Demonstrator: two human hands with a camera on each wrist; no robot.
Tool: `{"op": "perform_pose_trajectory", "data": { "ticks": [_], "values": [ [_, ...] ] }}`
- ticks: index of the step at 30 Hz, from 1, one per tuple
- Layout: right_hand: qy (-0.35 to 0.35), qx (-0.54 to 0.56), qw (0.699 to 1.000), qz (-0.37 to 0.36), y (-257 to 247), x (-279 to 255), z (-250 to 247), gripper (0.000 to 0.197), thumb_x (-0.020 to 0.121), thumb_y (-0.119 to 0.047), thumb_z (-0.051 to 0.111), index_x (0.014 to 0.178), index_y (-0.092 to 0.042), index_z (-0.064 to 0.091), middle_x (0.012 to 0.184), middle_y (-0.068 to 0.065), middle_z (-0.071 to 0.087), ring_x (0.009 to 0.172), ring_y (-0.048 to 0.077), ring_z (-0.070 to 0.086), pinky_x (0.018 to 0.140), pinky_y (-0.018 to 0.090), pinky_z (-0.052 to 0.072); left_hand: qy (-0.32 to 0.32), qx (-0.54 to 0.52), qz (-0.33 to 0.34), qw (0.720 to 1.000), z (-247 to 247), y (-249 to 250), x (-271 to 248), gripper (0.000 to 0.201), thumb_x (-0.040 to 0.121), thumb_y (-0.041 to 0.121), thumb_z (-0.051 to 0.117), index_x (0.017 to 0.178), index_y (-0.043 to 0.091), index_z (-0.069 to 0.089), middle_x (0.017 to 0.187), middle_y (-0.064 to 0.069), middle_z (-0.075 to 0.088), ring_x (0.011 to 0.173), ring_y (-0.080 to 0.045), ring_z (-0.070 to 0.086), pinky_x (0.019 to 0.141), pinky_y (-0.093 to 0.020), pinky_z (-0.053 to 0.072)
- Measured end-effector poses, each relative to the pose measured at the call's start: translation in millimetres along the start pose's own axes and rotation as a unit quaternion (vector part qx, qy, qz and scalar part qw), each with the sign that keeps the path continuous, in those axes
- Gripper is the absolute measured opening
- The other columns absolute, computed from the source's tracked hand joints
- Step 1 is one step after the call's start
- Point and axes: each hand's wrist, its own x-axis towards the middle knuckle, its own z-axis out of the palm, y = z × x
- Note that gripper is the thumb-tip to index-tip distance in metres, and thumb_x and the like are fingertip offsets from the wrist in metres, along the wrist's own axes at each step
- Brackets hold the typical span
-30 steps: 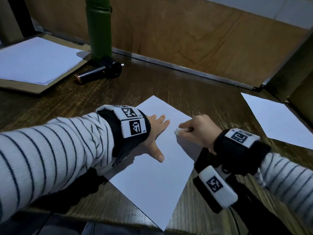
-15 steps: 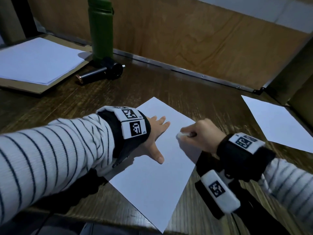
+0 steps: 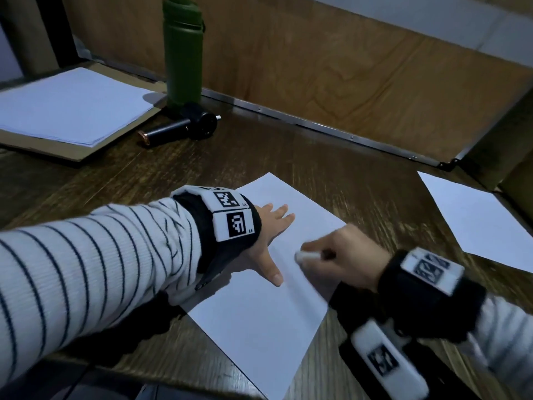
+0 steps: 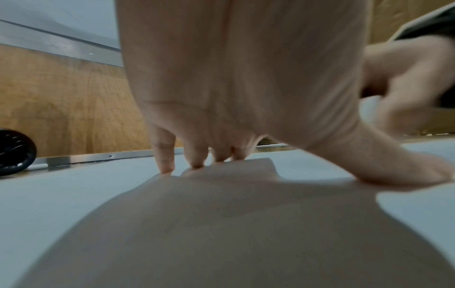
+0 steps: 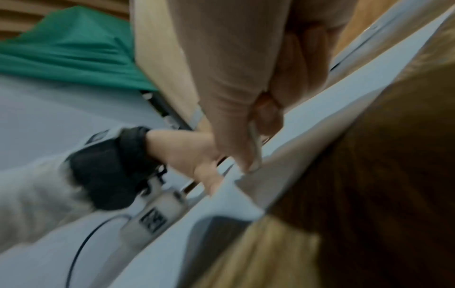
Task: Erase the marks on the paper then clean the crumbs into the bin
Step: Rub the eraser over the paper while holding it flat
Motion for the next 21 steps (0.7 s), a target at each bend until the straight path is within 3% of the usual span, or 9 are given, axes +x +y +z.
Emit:
{"op": "perform_pose_trajectory", "data": {
  "ticks": [3,5,7,10,13,17,19,21],
  "values": [
    [-0.104,0.020,0.993,-0.042,-7,-13,-6,0.015,0.085,-0.033,0.060,0.081,-0.022,0.070,0.057,-0.004,0.051,0.050,0.003,0.040,0.055,0.010,0.034,-0.005,0.003,0.012,1.000,0,1,2,0.126,0.067,0.066,0.067,0.148,0.021,-0.018,0.157,0.002,-0.021,0.146,-0.020,-0.013,0.116,-0.044,0.010],
    [-0.089,0.028,0.996,-0.007,1,-6,-13,0.018,0.086,-0.036,0.061,0.082,-0.023,0.072,0.060,-0.001,0.057,0.054,0.006,0.043,0.057,0.015,0.036,-0.009,0.000,0.014,1.000,1,0,3,0.127,0.066,0.067,0.067,0.148,0.022,-0.018,0.157,0.002,-0.022,0.146,-0.021,-0.013,0.116,-0.046,0.008],
    [-0.053,0.040,0.996,0.055,11,4,-16,0.024,0.085,-0.036,0.061,0.076,-0.015,0.071,0.060,0.006,0.053,0.056,0.008,0.039,0.057,0.021,0.037,-0.012,0.001,0.020,1.000,-1,3,3,0.124,0.067,0.066,0.067,0.149,0.022,-0.016,0.157,0.000,-0.020,0.146,-0.024,-0.012,0.116,-0.048,0.006],
    [-0.007,0.053,0.991,0.126,18,17,-14,0.022,0.084,-0.031,0.061,0.072,-0.015,0.071,0.052,0.001,0.044,0.051,0.008,0.039,0.049,0.013,0.033,-0.012,0.009,0.044,0.999,-5,11,-2,0.101,0.082,0.056,0.059,0.151,0.021,-0.006,0.159,-0.001,-0.011,0.147,-0.028,-0.002,0.116,-0.046,0.013],
    [0.015,0.070,0.983,0.171,20,26,-13,0.019,0.084,-0.031,0.061,0.069,-0.022,0.070,0.053,-0.008,0.054,0.052,0.002,0.049,0.048,0.012,0.034,0.003,-0.004,0.047,0.999,-7,16,-4,0.084,0.090,0.047,0.054,0.152,0.020,0.004,0.160,-0.003,-0.002,0.146,-0.028,0.009,0.116,-0.043,0.020],
    [0.033,0.052,0.984,0.168,14,27,-11,0.024,0.084,-0.025,0.059,0.076,-0.005,0.069,0.068,0.014,0.063,0.056,0.007,0.041,0.055,0.020,0.035,-0.015,-0.025,0.028,0.999,-3,13,-1,0.109,0.077,0.056,0.065,0.150,0.021,-0.007,0.159,-0.001,-0.010,0.147,-0.027,-0.004,0.116,-0.048,0.010],
    [-0.055,0.059,0.991,0.111,-1,13,-12,0.020,0.083,-0.029,0.063,0.082,-0.012,0.072,0.064,0.008,0.064,0.051,0.003,0.043,0.053,0.013,0.035,-0.007,-0.041,0.022,0.999,3,12,1,0.118,0.071,0.058,0.069,0.150,0.021,-0.011,0.159,0.001,-0.014,0.146,-0.025,-0.010,0.116,-0.049,0.005],
    [-0.180,0.107,0.975,0.069,-23,-4,-10,0.018,0.081,-0.033,0.067,0.093,-0.022,0.075,0.067,0.000,0.066,0.052,-0.001,0.048,0.053,0.011,0.039,-0.003,-0.047,0.022,0.999,8,9,4,0.125,0.067,0.061,0.071,0.149,0.020,-0.014,0.157,0.003,-0.019,0.146,-0.023,-0.014,0.116,-0.049,0.002]
  ]
}}
